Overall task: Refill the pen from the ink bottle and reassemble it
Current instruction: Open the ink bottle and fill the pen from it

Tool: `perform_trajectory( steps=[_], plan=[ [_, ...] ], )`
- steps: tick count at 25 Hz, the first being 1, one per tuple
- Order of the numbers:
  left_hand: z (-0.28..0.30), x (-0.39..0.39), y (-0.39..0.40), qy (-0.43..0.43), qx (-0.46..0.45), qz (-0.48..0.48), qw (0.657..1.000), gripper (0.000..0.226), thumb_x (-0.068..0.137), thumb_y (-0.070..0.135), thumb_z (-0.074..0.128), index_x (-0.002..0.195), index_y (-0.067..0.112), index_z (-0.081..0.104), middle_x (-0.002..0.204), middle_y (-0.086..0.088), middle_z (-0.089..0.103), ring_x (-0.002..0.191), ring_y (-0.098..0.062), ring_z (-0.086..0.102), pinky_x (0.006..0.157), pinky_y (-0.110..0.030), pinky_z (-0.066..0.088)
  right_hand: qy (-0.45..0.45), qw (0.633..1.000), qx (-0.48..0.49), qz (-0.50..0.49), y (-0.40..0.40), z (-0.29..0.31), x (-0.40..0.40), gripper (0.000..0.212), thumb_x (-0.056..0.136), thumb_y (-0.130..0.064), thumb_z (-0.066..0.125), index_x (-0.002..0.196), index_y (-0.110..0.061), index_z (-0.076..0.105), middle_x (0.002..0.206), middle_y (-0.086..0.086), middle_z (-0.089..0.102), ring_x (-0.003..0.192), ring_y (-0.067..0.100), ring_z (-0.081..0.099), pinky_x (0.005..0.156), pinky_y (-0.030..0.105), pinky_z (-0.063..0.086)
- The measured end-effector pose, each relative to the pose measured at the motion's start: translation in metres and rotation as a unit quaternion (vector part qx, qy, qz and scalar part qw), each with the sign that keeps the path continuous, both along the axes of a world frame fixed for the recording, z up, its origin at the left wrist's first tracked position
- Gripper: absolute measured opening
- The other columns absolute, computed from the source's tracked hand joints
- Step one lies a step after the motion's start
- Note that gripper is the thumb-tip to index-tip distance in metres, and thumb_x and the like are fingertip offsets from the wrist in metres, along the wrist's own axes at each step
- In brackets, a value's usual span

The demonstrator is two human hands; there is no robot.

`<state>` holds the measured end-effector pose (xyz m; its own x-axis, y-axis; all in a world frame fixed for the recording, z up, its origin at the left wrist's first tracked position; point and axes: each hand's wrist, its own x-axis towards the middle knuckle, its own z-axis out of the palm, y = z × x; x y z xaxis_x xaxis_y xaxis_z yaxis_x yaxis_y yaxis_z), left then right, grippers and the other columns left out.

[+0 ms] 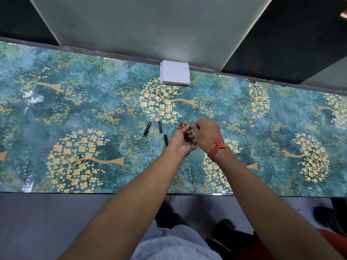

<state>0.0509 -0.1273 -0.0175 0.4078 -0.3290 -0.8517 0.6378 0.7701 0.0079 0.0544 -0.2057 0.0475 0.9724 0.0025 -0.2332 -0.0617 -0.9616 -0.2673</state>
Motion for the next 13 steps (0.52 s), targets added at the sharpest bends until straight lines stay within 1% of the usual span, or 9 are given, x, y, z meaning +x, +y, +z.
perform_trajectory(
  steps=[2, 4, 5, 6, 8, 10, 11, 13],
  plan=[
    [0.0019, 0.0004, -0.0003, -0.002, 0.002, -0.002, 1.000, 0.030, 0.096, 0.019, 0.055, 0.067, 0.010, 0.055, 0.047, 0.002, 0.046, 0.054, -0.010, 0.035, 0.073, -0.027, 0.036, 0.007, 1.000, 0.005, -0.013, -0.0001, 0.0001, 0.0006, 0.031, 0.096, -0.020, 0.049, 0.067, -0.009, 0.054, 0.079, 0.018, 0.069, 0.064, 0.026, 0.049, 0.061, 0.026, 0.032],
    [0.0025, 0.0007, 0.0004, 0.002, 0.008, 0.000, 1.000, 0.028, 0.095, 0.017, 0.056, 0.068, 0.009, 0.056, 0.052, 0.001, 0.046, 0.054, -0.010, 0.035, 0.080, -0.028, 0.036, 0.004, 1.000, 0.002, -0.001, -0.0009, -0.0011, -0.0001, 0.025, 0.093, -0.021, 0.055, 0.078, -0.004, 0.063, 0.084, 0.016, 0.069, 0.074, 0.030, 0.058, 0.065, 0.028, 0.038],
    [0.0024, 0.0010, 0.0009, 0.003, 0.007, 0.002, 1.000, 0.027, 0.095, 0.017, 0.056, 0.069, 0.009, 0.057, 0.052, 0.002, 0.047, 0.054, -0.010, 0.035, 0.079, -0.028, 0.037, -0.002, 1.000, 0.002, 0.008, -0.0012, -0.0018, -0.0004, 0.022, 0.092, -0.020, 0.057, 0.084, -0.003, 0.067, 0.087, 0.015, 0.069, 0.081, 0.030, 0.061, 0.069, 0.030, 0.041],
    [0.0019, 0.0008, 0.0015, 0.004, 0.005, 0.002, 1.000, 0.026, 0.095, 0.017, 0.056, 0.070, 0.009, 0.057, 0.049, 0.002, 0.048, 0.053, -0.009, 0.035, 0.075, -0.026, 0.037, -0.008, 1.000, 0.003, 0.015, -0.0004, -0.0022, -0.0006, 0.021, 0.092, -0.019, 0.057, 0.087, -0.002, 0.068, 0.088, 0.015, 0.069, 0.083, 0.030, 0.062, 0.070, 0.030, 0.042],
    [0.0011, 0.0001, 0.0021, 0.002, 0.005, -0.003, 1.000, 0.027, 0.095, 0.019, 0.056, 0.070, 0.010, 0.057, 0.043, 0.003, 0.047, 0.052, -0.009, 0.034, 0.068, -0.024, 0.036, -0.008, 1.000, 0.008, 0.011, 0.0013, -0.0036, -0.0008, 0.029, 0.096, -0.020, 0.052, 0.076, -0.001, 0.062, 0.083, 0.017, 0.068, 0.075, 0.030, 0.059, 0.064, 0.029, 0.037],
    [0.0015, -0.0003, 0.0021, 0.000, 0.011, -0.006, 1.000, 0.028, 0.095, 0.019, 0.056, 0.069, 0.011, 0.056, 0.041, 0.003, 0.047, 0.053, -0.009, 0.034, 0.066, -0.024, 0.036, 0.002, 1.000, 0.014, -0.006, 0.0010, -0.0056, -0.0009, 0.034, 0.098, -0.025, 0.049, 0.069, -0.007, 0.055, 0.076, 0.016, 0.065, 0.066, 0.026, 0.051, 0.062, 0.028, 0.034],
    [0.0021, 0.0000, 0.0022, 0.000, 0.012, -0.007, 1.000, 0.028, 0.095, 0.019, 0.055, 0.069, 0.011, 0.056, 0.041, 0.003, 0.047, 0.053, -0.009, 0.034, 0.067, -0.024, 0.036, 0.003, 1.000, 0.018, -0.009, 0.0003, -0.0063, -0.0015, 0.034, 0.098, -0.026, 0.050, 0.070, -0.008, 0.055, 0.074, 0.014, 0.063, 0.066, 0.025, 0.051, 0.062, 0.029, 0.035],
    [0.0020, 0.0002, 0.0022, 0.001, 0.010, -0.006, 1.000, 0.026, 0.095, 0.018, 0.055, 0.070, 0.010, 0.057, 0.041, 0.003, 0.047, 0.053, -0.009, 0.034, 0.068, -0.025, 0.036, -0.012, 1.000, 0.024, 0.006, -0.0020, -0.0072, -0.0024, 0.026, 0.094, -0.025, 0.056, 0.079, -0.004, 0.062, 0.078, 0.012, 0.064, 0.072, 0.028, 0.057, 0.066, 0.032, 0.044]
  ],
)
